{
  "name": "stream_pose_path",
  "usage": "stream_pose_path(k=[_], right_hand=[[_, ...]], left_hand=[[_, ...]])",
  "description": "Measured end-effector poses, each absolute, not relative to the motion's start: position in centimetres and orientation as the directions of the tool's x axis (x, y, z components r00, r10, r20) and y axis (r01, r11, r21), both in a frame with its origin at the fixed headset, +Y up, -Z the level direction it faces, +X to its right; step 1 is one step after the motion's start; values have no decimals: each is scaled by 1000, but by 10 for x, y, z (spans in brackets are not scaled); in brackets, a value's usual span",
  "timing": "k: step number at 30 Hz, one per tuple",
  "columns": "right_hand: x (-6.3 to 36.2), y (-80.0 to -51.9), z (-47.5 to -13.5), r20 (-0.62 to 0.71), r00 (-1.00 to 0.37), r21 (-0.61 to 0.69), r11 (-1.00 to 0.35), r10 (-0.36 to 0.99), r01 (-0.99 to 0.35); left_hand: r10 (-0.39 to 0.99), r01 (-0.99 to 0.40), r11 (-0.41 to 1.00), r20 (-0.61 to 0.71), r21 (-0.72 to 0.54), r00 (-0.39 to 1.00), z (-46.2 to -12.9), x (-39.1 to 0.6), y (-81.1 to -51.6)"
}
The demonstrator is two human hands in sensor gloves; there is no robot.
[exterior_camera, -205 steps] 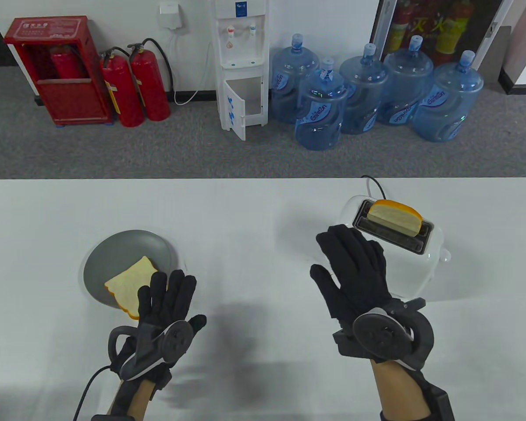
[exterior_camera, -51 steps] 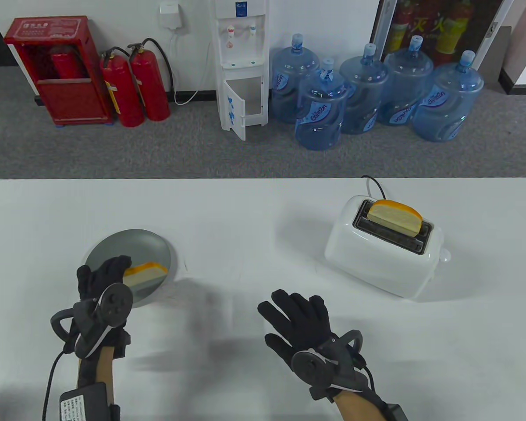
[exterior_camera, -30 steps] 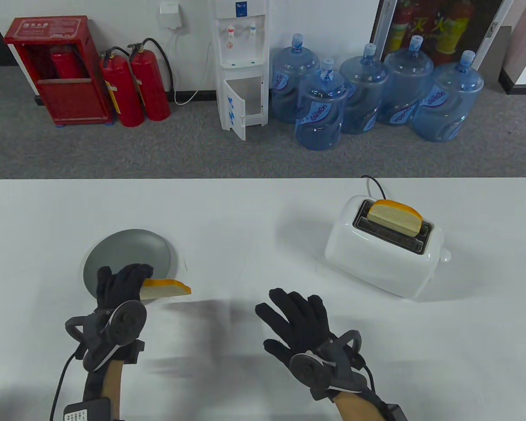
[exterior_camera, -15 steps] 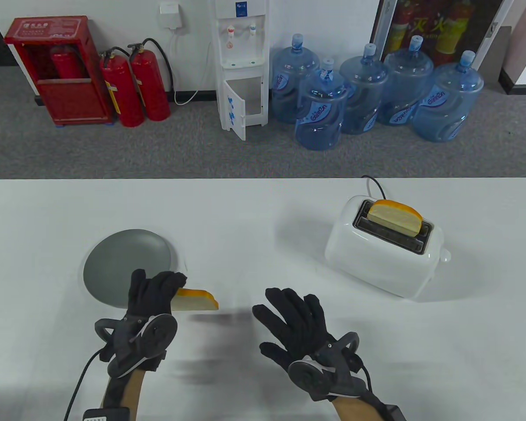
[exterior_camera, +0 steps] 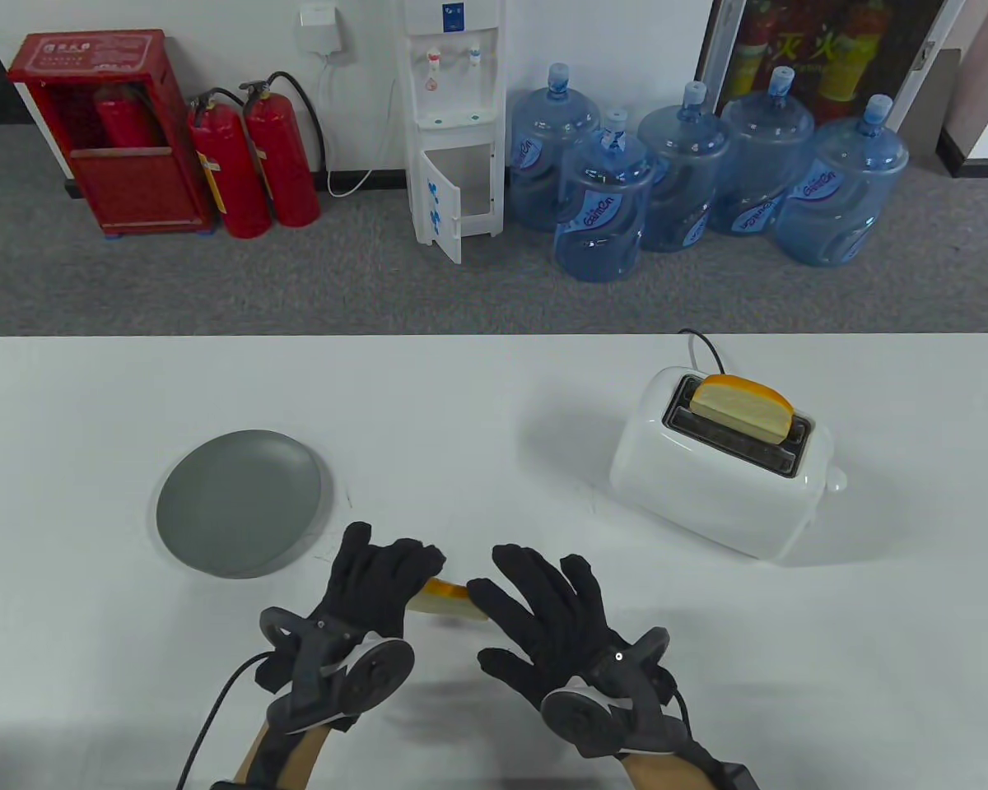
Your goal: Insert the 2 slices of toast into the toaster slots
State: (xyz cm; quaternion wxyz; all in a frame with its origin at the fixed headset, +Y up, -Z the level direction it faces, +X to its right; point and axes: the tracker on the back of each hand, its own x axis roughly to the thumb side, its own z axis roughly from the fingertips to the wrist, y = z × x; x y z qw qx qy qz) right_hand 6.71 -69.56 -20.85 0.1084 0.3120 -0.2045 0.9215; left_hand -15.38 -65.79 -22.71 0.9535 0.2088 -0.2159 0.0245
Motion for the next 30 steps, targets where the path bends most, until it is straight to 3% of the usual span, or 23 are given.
stream_pose_path(k=[8, 30], right_hand=[[64, -693, -204, 652, -753, -333, -858, 91, -392], [60, -695, -200, 688, -711, -310, -826, 147, -471]], left_hand=[[-43, -156, 917, 480, 367, 876, -218, -139, -656], [51, -245, 922, 533, 300, 844, -213, -144, -656]])
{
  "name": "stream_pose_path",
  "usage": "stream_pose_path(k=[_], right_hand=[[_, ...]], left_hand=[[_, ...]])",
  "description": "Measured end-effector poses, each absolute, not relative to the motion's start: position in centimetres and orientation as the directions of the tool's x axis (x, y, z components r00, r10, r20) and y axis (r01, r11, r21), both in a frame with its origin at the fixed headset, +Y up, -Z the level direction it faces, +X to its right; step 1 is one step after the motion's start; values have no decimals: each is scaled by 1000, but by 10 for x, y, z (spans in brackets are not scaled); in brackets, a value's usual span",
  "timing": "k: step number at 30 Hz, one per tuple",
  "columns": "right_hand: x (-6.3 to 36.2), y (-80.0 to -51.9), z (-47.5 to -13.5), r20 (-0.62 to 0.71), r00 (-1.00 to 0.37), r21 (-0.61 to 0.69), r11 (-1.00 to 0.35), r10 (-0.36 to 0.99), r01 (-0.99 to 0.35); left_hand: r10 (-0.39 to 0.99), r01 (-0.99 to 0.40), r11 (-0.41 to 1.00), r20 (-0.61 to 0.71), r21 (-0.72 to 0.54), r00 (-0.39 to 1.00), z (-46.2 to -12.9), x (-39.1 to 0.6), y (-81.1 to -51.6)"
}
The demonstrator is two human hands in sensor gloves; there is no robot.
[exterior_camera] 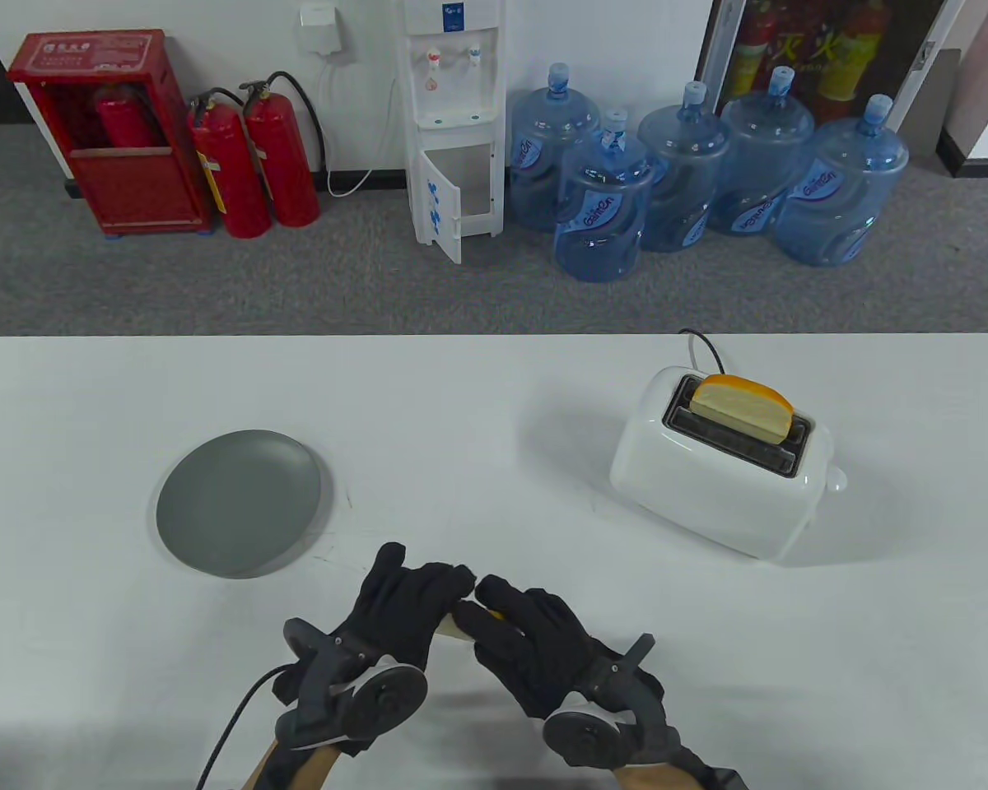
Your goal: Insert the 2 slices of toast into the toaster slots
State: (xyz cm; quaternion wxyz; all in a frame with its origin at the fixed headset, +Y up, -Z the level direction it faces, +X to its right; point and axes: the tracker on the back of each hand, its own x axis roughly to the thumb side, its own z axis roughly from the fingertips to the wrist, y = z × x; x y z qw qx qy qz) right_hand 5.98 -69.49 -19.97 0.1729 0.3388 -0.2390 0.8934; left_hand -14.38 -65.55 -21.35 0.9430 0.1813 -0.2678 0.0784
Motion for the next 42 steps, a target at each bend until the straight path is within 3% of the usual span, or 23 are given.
stream_pose_path(k=[19, 23, 27, 42], right_hand=[[65, -688, -196, 675, -726, -405, -754, 135, -517], [63, -687, -196, 672, -732, -421, -752, 117, -507], [63, -689, -197, 669, -735, -419, -758, 115, -500], [64, -689, -198, 665, -737, -418, -758, 121, -502]], left_hand=[[99, -302, 912, 563, 279, 820, -215, -155, -657], [103, -294, 906, 512, 306, 852, -220, -165, -661], [113, -220, 945, 390, 241, 914, -228, -177, -666], [85, -149, 946, 222, 288, 971, -239, -208, -676]])
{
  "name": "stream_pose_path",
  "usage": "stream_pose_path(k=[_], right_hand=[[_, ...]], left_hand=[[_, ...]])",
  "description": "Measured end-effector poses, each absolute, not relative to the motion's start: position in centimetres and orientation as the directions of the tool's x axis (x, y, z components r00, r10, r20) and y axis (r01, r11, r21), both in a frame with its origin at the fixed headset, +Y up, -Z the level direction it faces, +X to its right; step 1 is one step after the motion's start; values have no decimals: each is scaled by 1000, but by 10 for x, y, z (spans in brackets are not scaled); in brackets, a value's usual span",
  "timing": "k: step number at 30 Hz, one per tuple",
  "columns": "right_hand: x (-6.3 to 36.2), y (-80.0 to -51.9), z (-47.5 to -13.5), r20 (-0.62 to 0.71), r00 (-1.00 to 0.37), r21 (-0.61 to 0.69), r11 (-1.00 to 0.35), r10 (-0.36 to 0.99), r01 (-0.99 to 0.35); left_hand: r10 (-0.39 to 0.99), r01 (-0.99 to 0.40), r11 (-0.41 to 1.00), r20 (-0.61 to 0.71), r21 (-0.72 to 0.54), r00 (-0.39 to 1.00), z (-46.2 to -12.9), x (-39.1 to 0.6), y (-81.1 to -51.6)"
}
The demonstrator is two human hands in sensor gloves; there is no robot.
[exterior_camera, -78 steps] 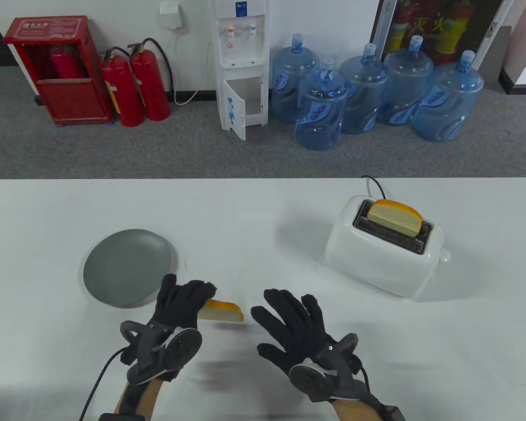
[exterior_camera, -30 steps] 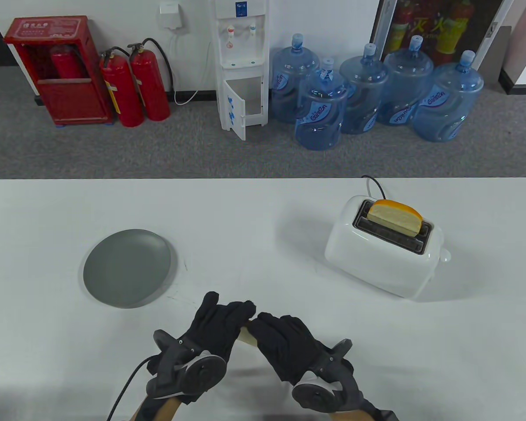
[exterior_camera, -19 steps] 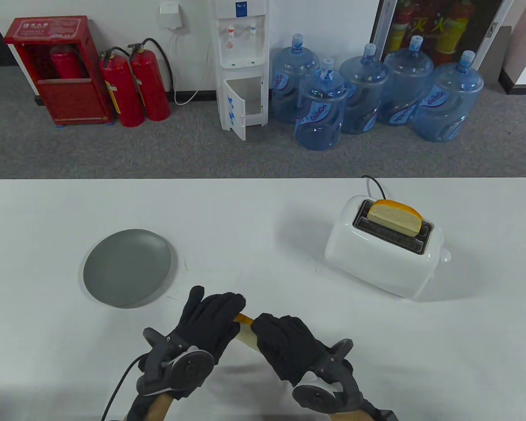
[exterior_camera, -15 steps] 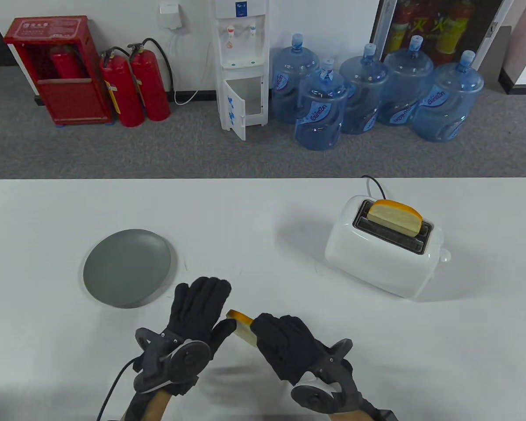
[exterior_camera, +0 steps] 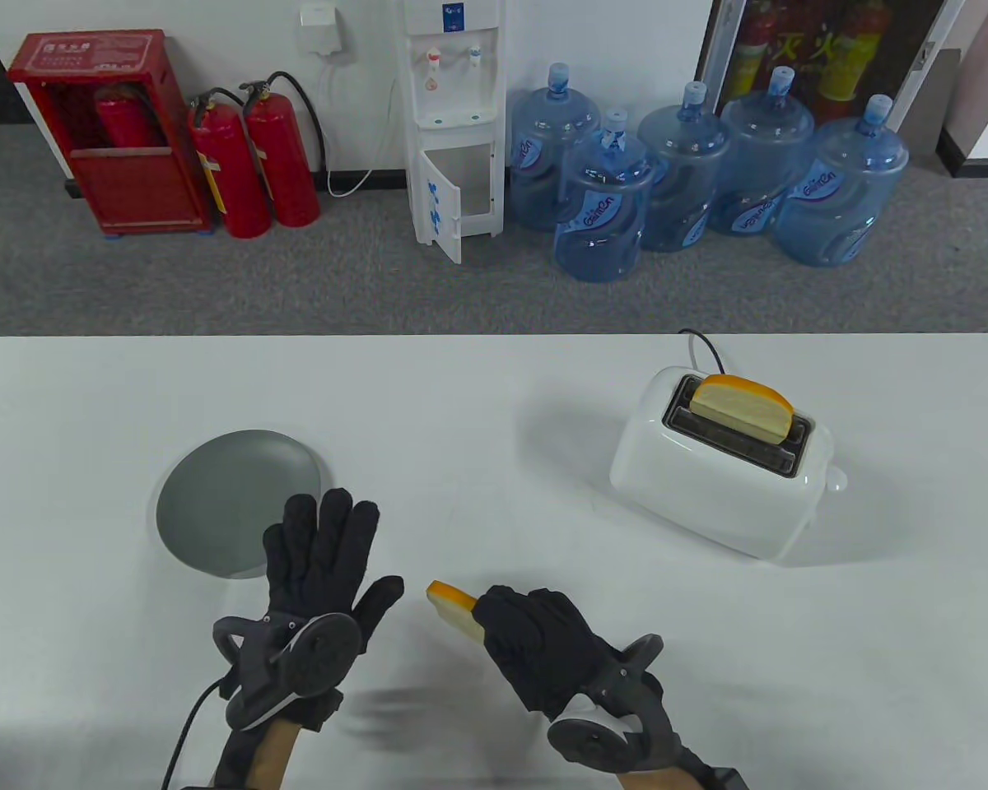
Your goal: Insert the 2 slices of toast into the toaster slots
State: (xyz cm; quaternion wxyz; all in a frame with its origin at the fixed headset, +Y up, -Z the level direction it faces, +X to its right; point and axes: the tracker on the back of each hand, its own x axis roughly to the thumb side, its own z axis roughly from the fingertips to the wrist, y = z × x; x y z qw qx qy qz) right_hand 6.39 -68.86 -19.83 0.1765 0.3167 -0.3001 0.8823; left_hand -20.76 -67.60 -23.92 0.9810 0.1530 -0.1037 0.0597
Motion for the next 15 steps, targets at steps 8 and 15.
stream_pose_path(k=[8, 15], right_hand=[[65, -688, -200, 662, -741, -420, -761, 116, -494], [68, -687, -201, 656, -745, -424, -756, 122, -498]], left_hand=[[12, -34, 977, 104, 210, 994, -248, -223, -685], [-48, 47, 988, 6, 148, 999, -256, -237, -697]])
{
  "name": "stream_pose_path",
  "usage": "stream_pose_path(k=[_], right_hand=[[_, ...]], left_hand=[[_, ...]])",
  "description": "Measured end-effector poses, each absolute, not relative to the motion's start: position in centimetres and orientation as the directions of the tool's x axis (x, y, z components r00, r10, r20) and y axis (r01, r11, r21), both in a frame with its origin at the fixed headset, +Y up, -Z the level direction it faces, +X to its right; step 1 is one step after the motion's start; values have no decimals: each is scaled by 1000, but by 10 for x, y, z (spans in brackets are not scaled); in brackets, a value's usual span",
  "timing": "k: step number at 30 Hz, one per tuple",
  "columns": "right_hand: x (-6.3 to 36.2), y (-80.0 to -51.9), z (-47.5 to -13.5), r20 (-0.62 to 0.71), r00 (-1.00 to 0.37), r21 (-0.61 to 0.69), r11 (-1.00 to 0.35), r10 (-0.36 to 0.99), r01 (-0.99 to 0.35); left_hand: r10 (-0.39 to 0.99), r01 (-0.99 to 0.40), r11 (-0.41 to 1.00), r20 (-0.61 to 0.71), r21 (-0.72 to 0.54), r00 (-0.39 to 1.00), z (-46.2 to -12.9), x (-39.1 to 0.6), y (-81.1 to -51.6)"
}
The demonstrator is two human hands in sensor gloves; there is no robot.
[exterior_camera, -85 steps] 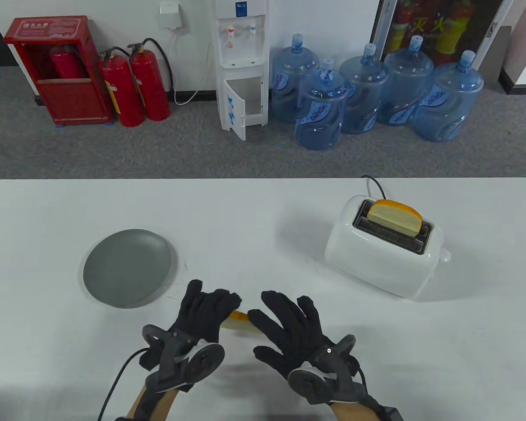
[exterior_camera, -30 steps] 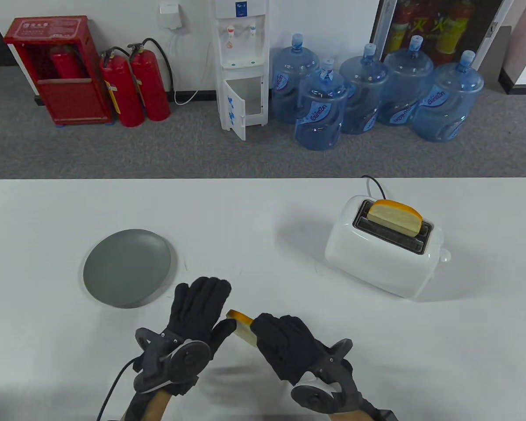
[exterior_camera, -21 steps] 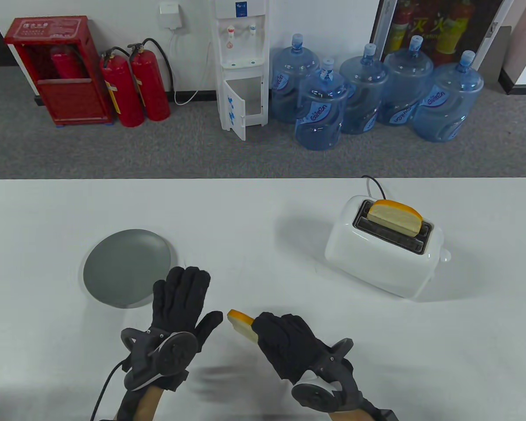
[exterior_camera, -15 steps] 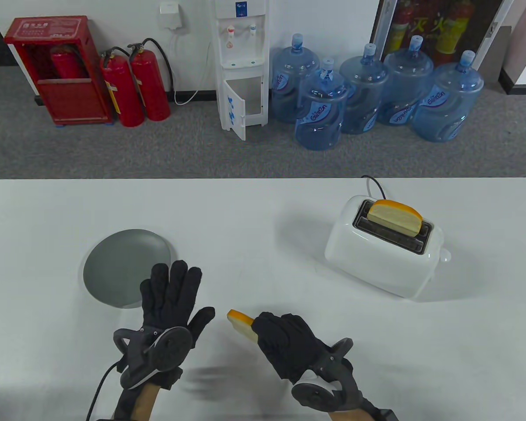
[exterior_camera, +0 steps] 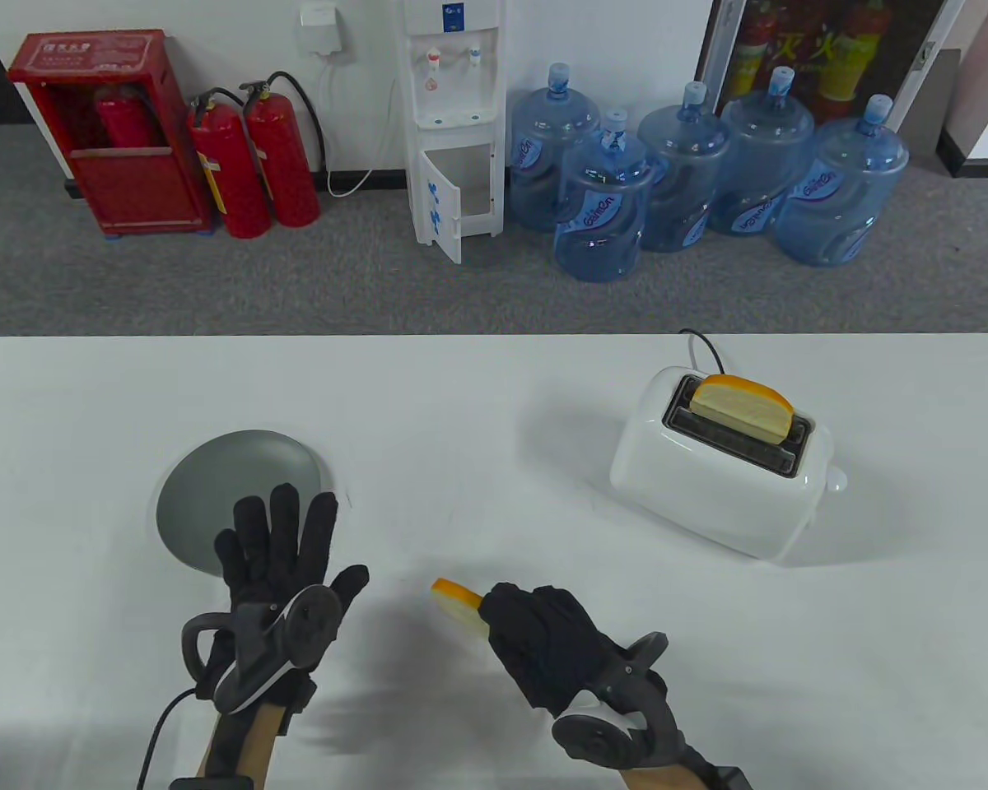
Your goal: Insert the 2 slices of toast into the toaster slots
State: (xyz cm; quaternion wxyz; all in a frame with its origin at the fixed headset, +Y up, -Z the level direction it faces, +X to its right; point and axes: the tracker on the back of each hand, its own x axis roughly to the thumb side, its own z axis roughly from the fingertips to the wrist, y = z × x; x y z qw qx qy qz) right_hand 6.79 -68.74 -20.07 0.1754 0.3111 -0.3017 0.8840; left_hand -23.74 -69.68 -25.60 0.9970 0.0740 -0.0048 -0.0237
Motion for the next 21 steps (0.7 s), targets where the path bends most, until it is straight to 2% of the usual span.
stream_pose_path(k=[11, 18, 21], right_hand=[[71, -680, -200, 650, -745, -414, -751, 151, -514], [74, -659, -195, 640, -765, -476, -744, 72, -468], [80, -643, -197, 633, -769, -471, -745, 87, -473]], left_hand=[[-25, 27, 993, -26, 112, 999, -259, -245, -702], [-11, 15, 993, -32, 117, 999, -259, -248, -699], [-6, 9, 994, -28, 109, 1000, -260, -248, -699]])
